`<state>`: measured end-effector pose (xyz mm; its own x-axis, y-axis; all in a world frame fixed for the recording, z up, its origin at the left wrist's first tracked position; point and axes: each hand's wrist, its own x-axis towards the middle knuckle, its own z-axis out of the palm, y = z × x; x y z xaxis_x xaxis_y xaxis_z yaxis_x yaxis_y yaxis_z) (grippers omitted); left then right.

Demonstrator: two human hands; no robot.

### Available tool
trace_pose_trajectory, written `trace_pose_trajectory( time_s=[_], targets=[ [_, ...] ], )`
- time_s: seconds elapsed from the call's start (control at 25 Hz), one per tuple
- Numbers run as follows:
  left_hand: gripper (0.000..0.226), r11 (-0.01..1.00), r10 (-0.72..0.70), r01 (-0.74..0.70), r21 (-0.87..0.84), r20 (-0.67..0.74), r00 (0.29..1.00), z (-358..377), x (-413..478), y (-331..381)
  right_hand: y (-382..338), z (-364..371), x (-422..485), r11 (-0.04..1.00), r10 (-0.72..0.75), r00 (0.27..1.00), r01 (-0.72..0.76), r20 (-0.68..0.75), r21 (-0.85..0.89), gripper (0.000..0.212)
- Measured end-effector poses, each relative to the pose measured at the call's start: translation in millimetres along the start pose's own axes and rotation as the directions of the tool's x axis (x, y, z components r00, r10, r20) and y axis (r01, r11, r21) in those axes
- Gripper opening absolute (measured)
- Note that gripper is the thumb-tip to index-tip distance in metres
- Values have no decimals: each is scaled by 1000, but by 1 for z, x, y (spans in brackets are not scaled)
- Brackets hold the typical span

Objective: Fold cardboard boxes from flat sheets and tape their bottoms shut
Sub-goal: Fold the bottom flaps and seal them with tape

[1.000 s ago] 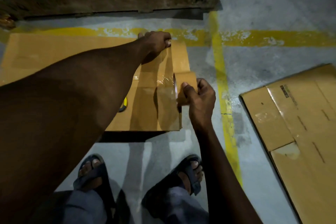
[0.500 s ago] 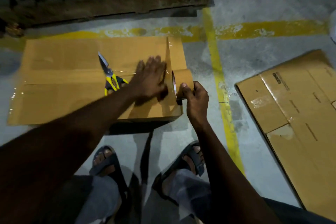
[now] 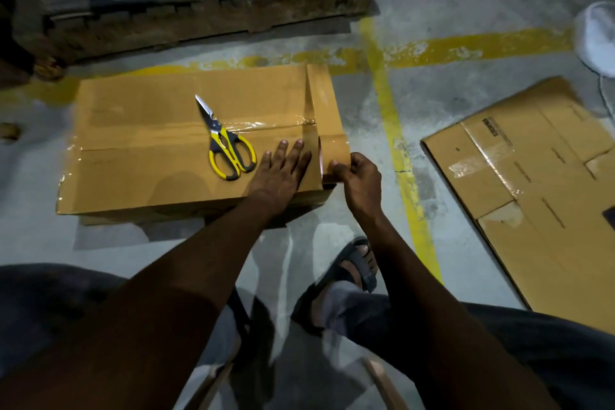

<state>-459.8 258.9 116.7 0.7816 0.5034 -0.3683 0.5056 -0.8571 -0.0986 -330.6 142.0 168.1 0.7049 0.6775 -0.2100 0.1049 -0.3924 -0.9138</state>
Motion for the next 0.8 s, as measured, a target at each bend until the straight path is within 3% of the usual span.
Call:
trace_pose_trajectory(
  time_s=[0.12,0.32,0.48,0.8],
  targets=[
    [83,1000,-9,9,-4,73,997,-10,2,0,5,-7,-18,990,-27,1000,26,-9,-142,38],
    [90,1000,-16,15,6,171,985,-19,2,0,16,-8,-38,981,11,1000,-14,-15,-193,35],
    [89,1000,-4,4,5,169,986,-19,3,0,29,0,-49,987,121,992,-115,47,-112,27],
    [102,1000,10,-12,12,192,981,-20,2,-1,40,5,-50,980,159,986,-163,-43,-111,34]
  ],
)
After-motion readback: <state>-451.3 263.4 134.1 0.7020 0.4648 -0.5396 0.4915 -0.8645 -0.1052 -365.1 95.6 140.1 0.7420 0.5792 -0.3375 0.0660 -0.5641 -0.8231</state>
